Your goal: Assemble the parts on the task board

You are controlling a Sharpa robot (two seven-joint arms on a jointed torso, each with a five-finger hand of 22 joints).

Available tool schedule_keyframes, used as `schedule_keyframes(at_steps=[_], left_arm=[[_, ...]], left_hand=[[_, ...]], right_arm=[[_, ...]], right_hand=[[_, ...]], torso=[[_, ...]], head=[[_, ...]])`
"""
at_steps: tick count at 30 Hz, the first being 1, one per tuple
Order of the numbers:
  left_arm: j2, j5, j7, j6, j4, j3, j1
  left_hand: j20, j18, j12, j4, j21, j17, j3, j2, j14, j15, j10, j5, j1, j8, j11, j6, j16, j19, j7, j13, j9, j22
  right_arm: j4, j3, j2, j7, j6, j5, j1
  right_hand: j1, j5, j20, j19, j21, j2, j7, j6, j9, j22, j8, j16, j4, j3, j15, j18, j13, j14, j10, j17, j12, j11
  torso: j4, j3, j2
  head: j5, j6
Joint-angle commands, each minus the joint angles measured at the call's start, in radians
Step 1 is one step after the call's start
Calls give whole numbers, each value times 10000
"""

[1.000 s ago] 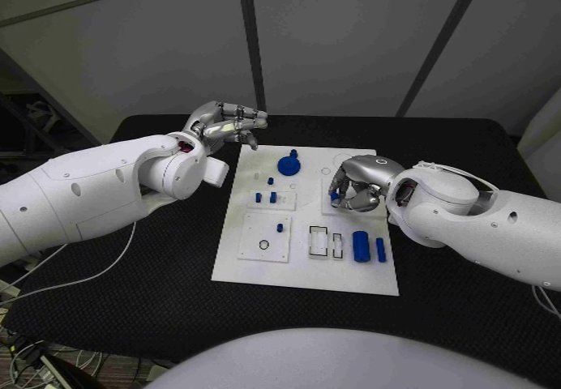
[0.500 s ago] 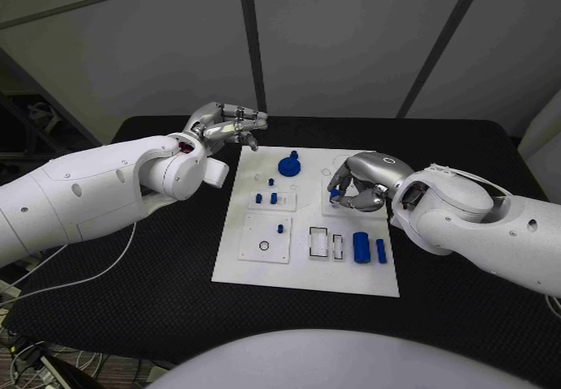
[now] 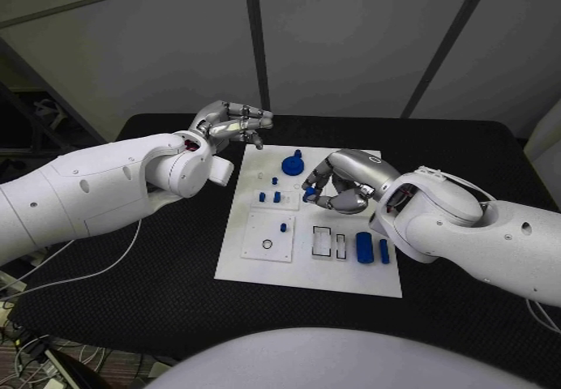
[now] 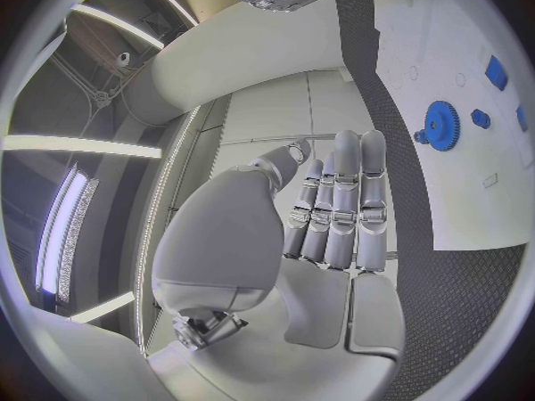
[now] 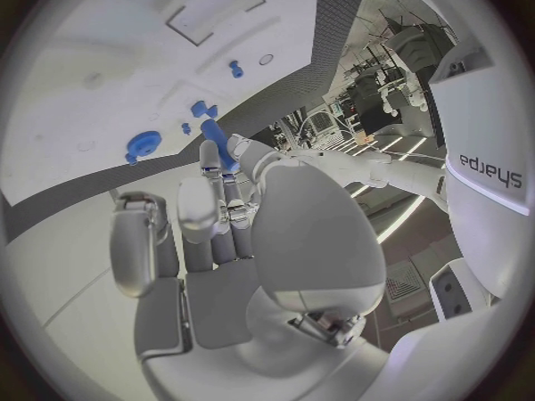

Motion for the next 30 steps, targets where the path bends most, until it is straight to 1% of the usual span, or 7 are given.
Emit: schedule_keyframes(at_steps=[1, 2, 8, 13, 21, 27, 30], left_arm=[[36, 21, 28, 117, -21, 8, 8], [45, 21, 27, 119, -29, 8, 8], [113, 21, 22, 135, -74, 8, 7], [159, 21, 18, 147, -89, 8, 8], [197, 21, 17, 160, -93, 8, 8], [222, 21, 18, 173, -101, 8, 7], [226, 21, 18, 174, -104, 8, 7]], left_hand=[[19, -105, 35, 1, -41, -10, -76, 71, -29, 10, -97, -24, 48, 22, 4, -61, -40, -30, 40, -10, -3, -10], [19, -105, 35, 1, -41, -10, -76, 71, -29, 10, -97, -24, 48, 22, 4, -61, -40, -30, 40, -10, -3, -10], [19, -105, 35, 1, -41, -10, -76, 71, -29, 10, -97, -24, 48, 22, 4, -61, -40, -30, 40, -10, -3, -10], [20, -106, 41, -3, -43, -20, -84, 82, -29, 12, -119, -24, 54, 23, 8, -68, -43, -28, 45, -11, -4, -14], [20, -106, 41, -3, -43, -20, -84, 82, -29, 12, -119, -24, 54, 23, 8, -68, -43, -28, 45, -11, -4, -14], [20, -106, 41, -3, -43, -20, -84, 82, -29, 12, -119, -24, 54, 23, 8, -68, -43, -28, 45, -11, -4, -14], [20, -106, 41, -3, -43, -20, -84, 82, -29, 12, -119, -24, 54, 23, 8, -68, -43, -28, 45, -11, -4, -14]], right_arm=[[-59, -3, 369, 537, -171, 575, -53], [-85, -9, 470, 577, -134, 612, -79], [-261, -374, 1058, 904, 102, 829, -211], [-460, -576, 1433, 1075, 242, 893, -314], [-913, -733, 1828, 1186, 418, 841, -497], [-1171, -769, 2006, 1166, 530, 688, -600], [-1269, -775, 2061, 1087, 665, 584, -621]], right_hand=[[97, 37, -81, 210, 52, -8, -79, 157, 91, 1561, 63, 39, -43, 2, -59, -71, 15, 217, 53, -9, -12, -4], [95, 41, -81, 205, 46, -8, -76, 156, 91, 1554, 62, 35, -42, 0, -59, -69, 16, 216, 52, -15, -14, -2], [94, 58, -80, 196, 38, -6, -68, 153, 92, 1544, 58, 32, -42, -6, -55, -66, 18, 213, 48, -23, -21, 4], [106, 83, -79, 194, 38, 0, -60, 143, 94, 1544, 50, 29, -54, -9, -50, -66, 21, 208, 36, -31, -37, 11], [134, 110, -76, 187, 33, -1, -51, 132, 96, 1538, 41, 30, -82, -13, -45, -64, 26, 204, 22, -36, -56, 16], [151, 125, -73, 186, 34, -5, -41, 121, 97, 1538, 32, 31, -103, -20, -40, -64, 29, 201, 6, -42, -74, 24], [155, 129, -73, 186, 33, -5, -40, 119, 98, 1538, 31, 35, -108, -20, -39, -64, 29, 201, 3, -37, -77, 25]], torso=[[18, 1, 9], [25, -3, 9], [12, -2, 10], [4, 0, 11], [1, 6, 9], [2, 8, 12], [2, 3, 12]], head=[[125, -55], [144, -60], [285, -93], [402, -93], [595, -93], [708, -93], [727, -93]])
